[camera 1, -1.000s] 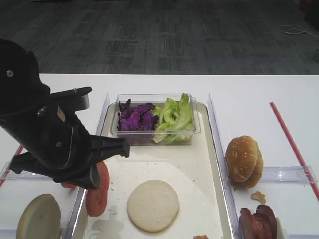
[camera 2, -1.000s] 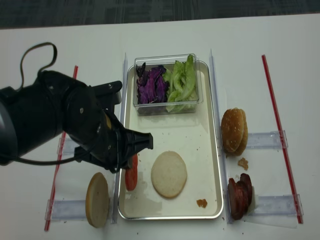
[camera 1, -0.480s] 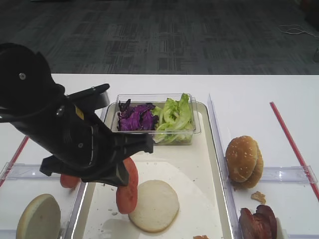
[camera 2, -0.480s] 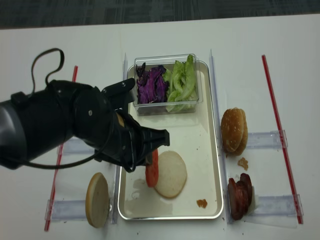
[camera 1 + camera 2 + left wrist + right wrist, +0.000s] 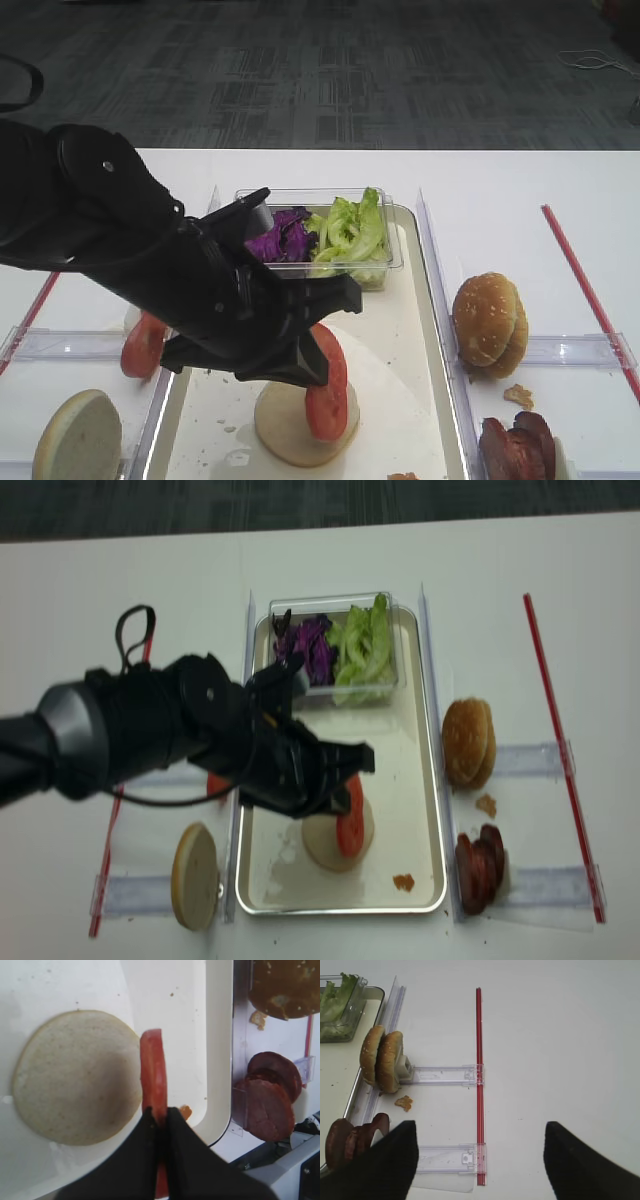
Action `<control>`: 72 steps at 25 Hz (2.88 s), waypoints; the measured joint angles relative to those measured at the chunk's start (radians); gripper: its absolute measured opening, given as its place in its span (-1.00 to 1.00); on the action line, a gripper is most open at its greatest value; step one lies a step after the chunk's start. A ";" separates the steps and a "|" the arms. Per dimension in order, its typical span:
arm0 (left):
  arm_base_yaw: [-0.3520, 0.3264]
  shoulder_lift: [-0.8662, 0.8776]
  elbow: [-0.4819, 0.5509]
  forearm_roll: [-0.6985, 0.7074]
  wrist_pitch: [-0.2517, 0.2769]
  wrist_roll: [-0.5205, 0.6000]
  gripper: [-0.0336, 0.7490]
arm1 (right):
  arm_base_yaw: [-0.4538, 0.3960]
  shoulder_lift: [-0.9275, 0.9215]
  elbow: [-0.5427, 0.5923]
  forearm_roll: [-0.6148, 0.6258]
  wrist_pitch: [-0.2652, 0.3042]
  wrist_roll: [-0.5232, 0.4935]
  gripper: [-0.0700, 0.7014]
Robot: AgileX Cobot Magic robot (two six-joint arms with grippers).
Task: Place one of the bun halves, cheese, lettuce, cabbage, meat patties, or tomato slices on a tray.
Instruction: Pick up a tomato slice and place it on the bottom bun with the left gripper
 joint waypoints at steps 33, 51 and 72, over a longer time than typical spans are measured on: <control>0.015 0.050 0.079 -0.295 -0.064 0.312 -0.93 | 0.000 0.000 0.000 0.000 0.002 0.000 0.64; 0.015 0.050 0.079 -0.297 -0.064 0.323 -0.93 | 0.000 0.000 0.000 0.000 0.002 0.000 0.64; 0.015 0.050 0.079 -0.289 -0.060 0.331 -0.26 | 0.000 0.000 0.000 0.000 0.002 0.000 0.64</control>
